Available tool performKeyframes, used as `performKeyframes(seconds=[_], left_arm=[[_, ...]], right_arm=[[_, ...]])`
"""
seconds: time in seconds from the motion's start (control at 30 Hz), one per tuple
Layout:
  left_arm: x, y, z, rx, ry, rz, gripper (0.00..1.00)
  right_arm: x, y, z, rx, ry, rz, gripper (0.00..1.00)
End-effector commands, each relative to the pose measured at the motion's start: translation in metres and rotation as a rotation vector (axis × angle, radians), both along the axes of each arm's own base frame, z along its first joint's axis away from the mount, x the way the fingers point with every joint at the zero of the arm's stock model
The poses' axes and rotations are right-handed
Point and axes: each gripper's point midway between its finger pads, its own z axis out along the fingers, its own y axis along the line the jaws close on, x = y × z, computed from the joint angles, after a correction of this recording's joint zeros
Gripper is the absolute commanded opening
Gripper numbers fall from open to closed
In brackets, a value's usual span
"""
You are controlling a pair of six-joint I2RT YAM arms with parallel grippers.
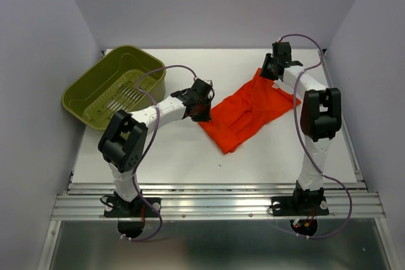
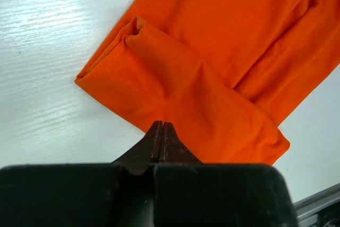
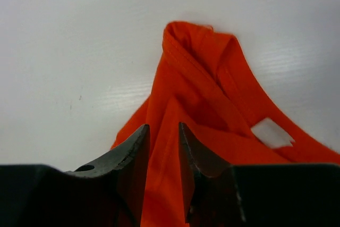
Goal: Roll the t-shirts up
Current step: Roll the T-shirt to the center of the board.
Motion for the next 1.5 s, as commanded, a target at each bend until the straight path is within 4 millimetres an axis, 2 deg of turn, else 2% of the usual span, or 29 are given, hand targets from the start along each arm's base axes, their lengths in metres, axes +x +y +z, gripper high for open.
performKeyframes(seconds=[0.0, 0.03, 0.13, 0.17, 0.2, 0.3, 0.4, 0.5, 0.67, 0.9, 1.07, 1.2, 1.33, 1.43, 1.47], left_arm=[[0.006, -0.005, 0.020, -0.033, -0.039, 0.001, 0.00], [0.006, -0.005, 0.019, -0.033, -0.040, -0.001, 0.00], [0.005, -0.005, 0.020, -0.037, -0.041, -0.002, 0.00], [0.006, -0.005, 0.021, -0.038, -0.044, -0.002, 0.00], [0.005, -0.005, 0.021, -0.040, -0.046, -0.002, 0.00], [0.003, -0.005, 0.017, -0.048, -0.040, -0.005, 0.00], [0.001, -0.008, 0.008, -0.050, -0.020, -0.014, 0.00], [0.002, -0.008, -0.002, -0.043, -0.006, -0.008, 0.00], [0.001, -0.004, -0.024, -0.004, 0.029, 0.004, 0.00], [0.004, 0.006, -0.053, 0.058, 0.074, 0.022, 0.00], [0.014, 0.013, -0.056, 0.084, 0.072, 0.035, 0.00], [0.030, 0.020, -0.051, 0.103, 0.049, 0.046, 0.00], [0.044, 0.026, -0.046, 0.133, 0.021, 0.060, 0.00], [0.052, 0.025, -0.040, 0.136, 0.002, 0.054, 0.00], [0.054, 0.024, -0.036, 0.136, -0.005, 0.052, 0.00]], right_arm=[[-0.029, 0.001, 0.040, 0.036, -0.043, -0.020, 0.30], [-0.029, 0.003, 0.053, 0.048, -0.067, -0.016, 0.29], [-0.067, 0.000, 0.043, 0.057, -0.030, -0.020, 0.23], [-0.074, 0.000, 0.030, 0.053, -0.001, -0.018, 0.21], [-0.081, -0.004, 0.037, 0.043, -0.016, -0.027, 0.19], [-0.100, -0.016, 0.027, -0.005, 0.010, -0.056, 0.15], [-0.110, -0.017, 0.018, -0.012, 0.039, -0.052, 0.13], [-0.116, -0.016, 0.006, -0.006, 0.070, -0.051, 0.12], [-0.115, -0.028, -0.030, -0.065, 0.148, -0.099, 0.12], [-0.114, -0.058, -0.061, -0.203, 0.223, -0.229, 0.12], [-0.123, -0.065, -0.067, -0.221, 0.263, -0.277, 0.10], [-0.140, -0.067, -0.070, -0.207, 0.283, -0.313, 0.07], [-0.158, -0.071, -0.060, -0.193, 0.266, -0.353, 0.06], [-0.172, -0.071, -0.061, -0.176, 0.270, -0.371, 0.06], [-0.172, -0.071, -0.052, -0.165, 0.248, -0.377, 0.06]])
